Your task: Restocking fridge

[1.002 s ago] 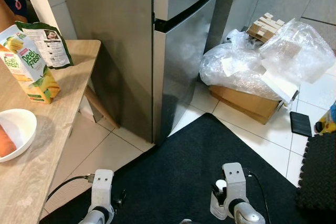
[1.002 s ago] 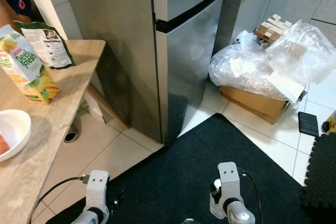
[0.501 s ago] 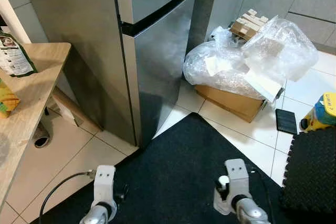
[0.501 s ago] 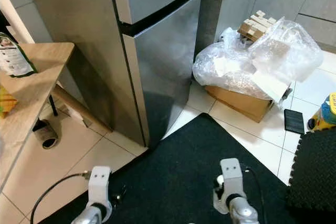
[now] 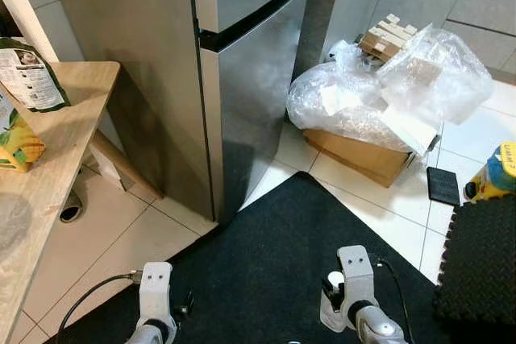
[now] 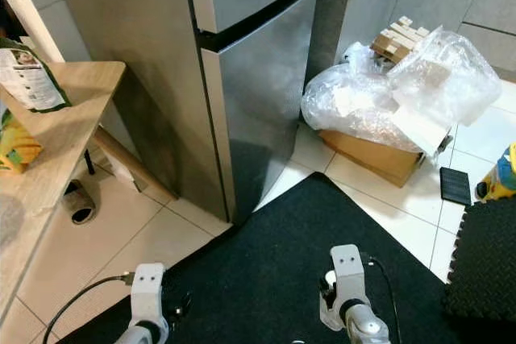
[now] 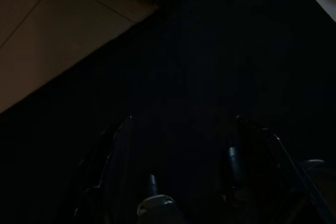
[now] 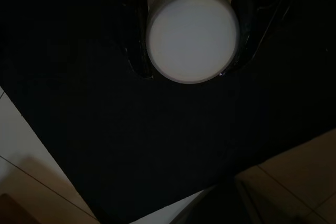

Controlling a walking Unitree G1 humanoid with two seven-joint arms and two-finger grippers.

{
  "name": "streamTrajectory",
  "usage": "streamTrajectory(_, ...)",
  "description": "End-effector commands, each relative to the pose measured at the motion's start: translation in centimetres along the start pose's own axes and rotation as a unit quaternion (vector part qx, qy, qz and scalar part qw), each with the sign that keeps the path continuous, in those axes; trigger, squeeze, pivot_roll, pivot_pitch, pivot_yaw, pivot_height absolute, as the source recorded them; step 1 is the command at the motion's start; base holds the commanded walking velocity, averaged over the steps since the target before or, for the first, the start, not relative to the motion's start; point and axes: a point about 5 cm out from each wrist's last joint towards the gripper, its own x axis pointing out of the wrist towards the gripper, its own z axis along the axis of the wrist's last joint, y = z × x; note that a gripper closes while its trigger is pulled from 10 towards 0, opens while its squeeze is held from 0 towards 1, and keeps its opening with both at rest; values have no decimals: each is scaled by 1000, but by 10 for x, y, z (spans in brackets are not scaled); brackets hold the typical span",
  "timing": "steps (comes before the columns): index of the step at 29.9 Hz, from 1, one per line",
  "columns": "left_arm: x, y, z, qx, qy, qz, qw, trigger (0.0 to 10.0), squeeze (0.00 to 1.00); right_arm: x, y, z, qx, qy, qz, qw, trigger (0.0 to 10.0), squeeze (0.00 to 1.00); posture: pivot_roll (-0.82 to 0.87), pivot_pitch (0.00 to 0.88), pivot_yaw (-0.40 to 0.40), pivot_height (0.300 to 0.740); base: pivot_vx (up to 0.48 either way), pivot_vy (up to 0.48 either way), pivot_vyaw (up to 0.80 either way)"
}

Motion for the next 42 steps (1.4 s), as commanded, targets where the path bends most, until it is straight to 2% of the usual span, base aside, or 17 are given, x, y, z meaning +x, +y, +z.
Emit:
streamTrajectory(1, -4, 3, -7, 12, 14, -3, 1000, 10000, 0, -3, -2, -6, 2, 9, -2, 1000, 10000, 0, -137, 90, -20, 725, 300, 0, 0)
streamTrajectory(29, -2, 3, -5, 15, 16, -3, 1000, 10000, 0, -4, -2, -9, -2, 14, -3, 1000, 10000, 0, -139, 71, -10, 725, 347, 0, 0)
streamTrajectory(32, -1, 0, -4, 42, 17, -12, 999, 10000, 0, -5, -1, -11, 0, 18, -4, 1000, 10000, 0, -138, 74, -8, 725, 0, 0, 0)
streamTrajectory(39, -1, -2, -5, 39, 20, -17, 999, 10000, 0, -7, -2, -15, 2, 22, -7, 1000, 10000, 0, -137, 79, -8, 725, 0, 0, 0)
streamTrajectory(42, 0, -7, -5, 48, 20, -32, 998, 10000, 0, -8, -3, -18, 3, 26, -10, 1000, 10000, 0, -138, 86, -7, 725, 0, 0, 0)
